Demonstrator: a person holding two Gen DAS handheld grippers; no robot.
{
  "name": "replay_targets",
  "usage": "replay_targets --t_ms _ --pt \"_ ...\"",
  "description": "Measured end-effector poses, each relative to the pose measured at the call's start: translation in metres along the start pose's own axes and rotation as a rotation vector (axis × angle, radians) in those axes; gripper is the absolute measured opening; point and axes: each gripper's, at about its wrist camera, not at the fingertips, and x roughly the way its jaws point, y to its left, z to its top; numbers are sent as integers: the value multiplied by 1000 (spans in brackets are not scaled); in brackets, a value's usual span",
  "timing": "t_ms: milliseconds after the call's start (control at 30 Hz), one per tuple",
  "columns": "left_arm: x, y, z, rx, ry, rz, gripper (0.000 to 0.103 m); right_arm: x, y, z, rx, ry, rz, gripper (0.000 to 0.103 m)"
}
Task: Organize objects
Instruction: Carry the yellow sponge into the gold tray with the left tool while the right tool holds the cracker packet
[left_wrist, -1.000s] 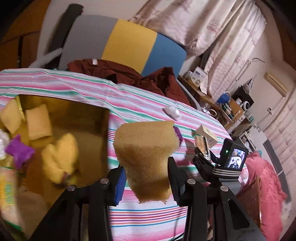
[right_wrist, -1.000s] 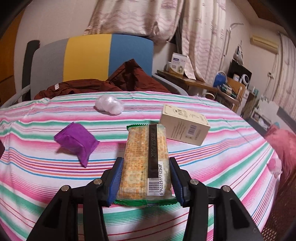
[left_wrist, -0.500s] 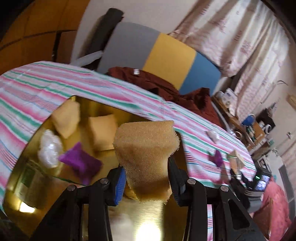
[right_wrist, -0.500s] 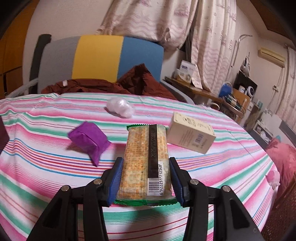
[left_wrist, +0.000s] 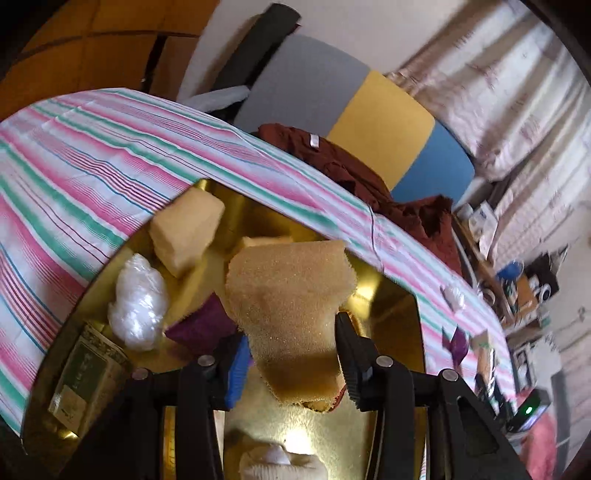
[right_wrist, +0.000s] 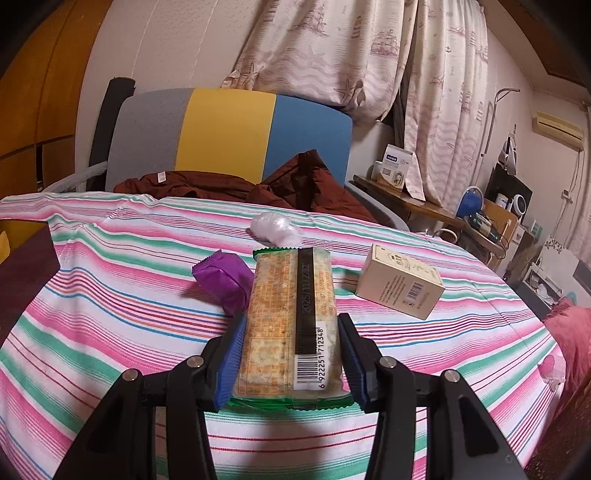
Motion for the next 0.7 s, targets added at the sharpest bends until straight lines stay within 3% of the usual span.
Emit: replay_targets --t_ms 167,333,467,600,700 --pt "-4 -5 4 43 -17 17 44 1 4 -1 -21 5 -5 49" --pt "-9 -9 -6 41 2 -37 44 -3 9 -2 -44 -14 -5 49" --pt "-9 -32 -24 126 63 -118 44 -3 10 -2 -50 -16 1 49" --pt "9 -52 -39 203 187 -107 44 -3 8 -2 -44 -14 5 49" --pt "18 -54 -45 235 248 -53 44 -4 8 -3 -39 -16 9 49"
